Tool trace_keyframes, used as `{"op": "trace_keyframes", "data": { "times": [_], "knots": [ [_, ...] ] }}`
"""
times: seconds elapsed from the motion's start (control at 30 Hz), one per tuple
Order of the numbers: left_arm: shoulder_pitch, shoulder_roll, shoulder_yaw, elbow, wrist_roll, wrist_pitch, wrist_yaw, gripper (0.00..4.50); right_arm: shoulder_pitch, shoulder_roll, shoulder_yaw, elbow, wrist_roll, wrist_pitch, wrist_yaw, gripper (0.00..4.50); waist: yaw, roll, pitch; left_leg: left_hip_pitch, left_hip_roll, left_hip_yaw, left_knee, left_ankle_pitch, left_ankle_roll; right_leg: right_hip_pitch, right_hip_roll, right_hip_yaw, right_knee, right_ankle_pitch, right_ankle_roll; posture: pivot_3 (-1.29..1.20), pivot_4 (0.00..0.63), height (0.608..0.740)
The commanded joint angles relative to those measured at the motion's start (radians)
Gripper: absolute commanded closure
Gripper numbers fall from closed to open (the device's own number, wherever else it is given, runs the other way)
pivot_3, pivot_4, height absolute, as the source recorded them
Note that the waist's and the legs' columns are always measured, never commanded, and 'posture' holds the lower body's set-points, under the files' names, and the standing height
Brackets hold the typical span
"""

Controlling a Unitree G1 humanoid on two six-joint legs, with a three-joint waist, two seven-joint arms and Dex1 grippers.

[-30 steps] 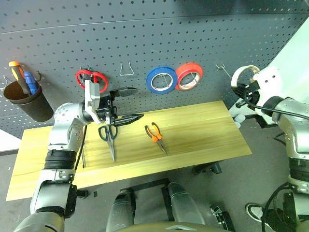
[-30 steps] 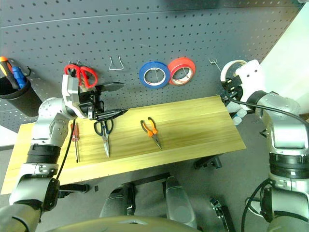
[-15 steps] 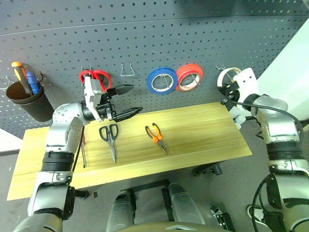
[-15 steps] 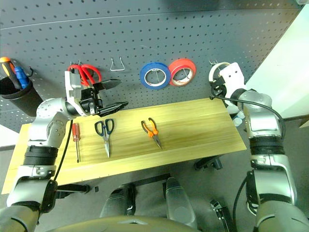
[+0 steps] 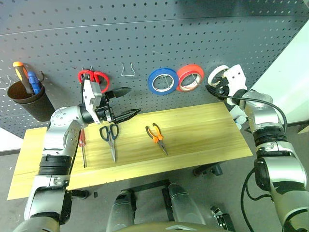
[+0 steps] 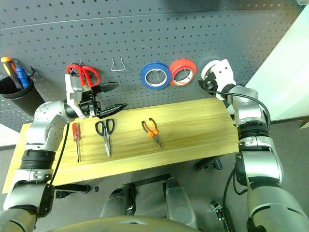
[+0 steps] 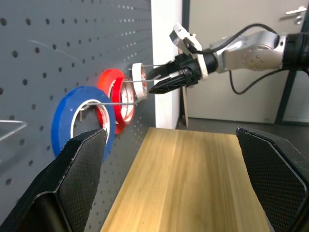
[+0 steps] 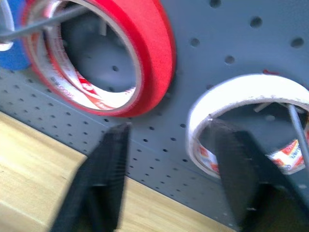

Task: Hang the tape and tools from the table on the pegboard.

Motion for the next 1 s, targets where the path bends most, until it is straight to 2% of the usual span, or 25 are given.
{"op": "trace_keyframes", "data": {
  "times": [0.03, 0.07, 0.23, 0.33, 0.43, 0.6, 0.77, 1.0],
  "knots": [
    [0.014, 0.012, 0.037, -0.052, -0.015, 0.001, 0.012, 0.0, 0.095, -0.074, -0.061, -0.29, 0.091, 0.135, 0.072, 0.3, 0.006, 0.0, 0.0, 0.0, 0.0, 0.0, 0.0, 0.0, 0.0, 0.0, 0.0, 0.0, 0.0, 0.0, 0.0, -0.02, 0.116, 0.74],
    [0.023, 0.014, 0.04, -0.059, -0.017, 0.003, 0.014, 0.0, 0.151, -0.099, -0.072, -0.413, 0.134, 0.215, 0.105, 0.03, 0.011, 0.0, 0.0, 0.0, 0.0, 0.0, 0.0, 0.0, 0.0, 0.0, 0.0, 0.0, 0.0, 0.0, 0.0, -0.02, 0.118, 0.74],
    [0.085, 0.033, 0.048, -0.093, -0.014, 0.027, 0.02, 0.0, 0.358, -0.189, -0.106, -0.863, 0.311, 0.557, 0.163, 0.03, 0.024, 0.001, -0.001, 0.002, 0.0, 0.0, 0.001, 0.0, 0.0, 0.0, 0.0, 0.0, 0.003, 0.0, 0.0, -0.03, 0.134, 0.74],
    [0.142, 0.049, 0.059, -0.128, -0.022, 0.056, 0.031, 0.0, 0.419, -0.198, -0.107, -1.027, 0.392, 0.727, 0.135, 0.03, 0.023, 0.001, -0.001, 0.007, 0.0, 0.0, 0.001, 0.0, 0.0, 0.006, 0.001, 0.001, 0.003, -0.003, -0.004, -0.04, 0.143, 0.74],
    [0.202, 0.07, 0.064, -0.157, -0.007, 0.066, 0.048, 0.0, 0.429, -0.171, -0.089, -1.105, 0.442, 0.864, 0.078, 0.03, 0.023, 0.001, -0.001, 0.013, 0.0, 0.0, 0.0, 0.0, 0.0, 0.011, 0.0, 0.001, 0.001, -0.005, -0.007, -0.04, 0.15, 0.74],
    [0.273, 0.084, 0.07, -0.179, 0.021, 0.106, 0.134, 0.0, 0.36, -0.078, 0.018, -1.054, 0.413, 1.052, -0.072, 0.03, 0.023, -0.001, -0.002, 0.015, 0.001, 0.0, 0.0, 0.0, 0.0, 0.014, 0.0, 0.001, -0.001, -0.005, -0.008, -0.02, 0.16, 0.74],
    [0.33, 0.096, 0.064, -0.158, 0.067, 0.07, 0.142, 0.0, 0.265, 0.009, 0.113, -0.962, 0.382, 1.115, -0.139, 0.03, 0.025, -0.001, -0.002, 0.015, 0.001, 0.001, -0.001, 0.0, 0.0, 0.013, 0.0, 0.001, -0.002, -0.005, -0.009, 0.01, 0.187, 0.74],
    [0.393, 0.118, 0.074, -0.059, 0.102, -0.054, 0.05, 0.0, 0.098, 0.127, 0.197, -0.732, 0.309, 1.144, -0.206, 0.03, 0.029, 0.0, 0.005, 0.015, 0.001, 0.001, -0.003, -0.001, 0.0, 0.012, -0.001, 0.001, -0.003, -0.006, -0.01, 0.07, 0.251, 0.74]
  ]
}}
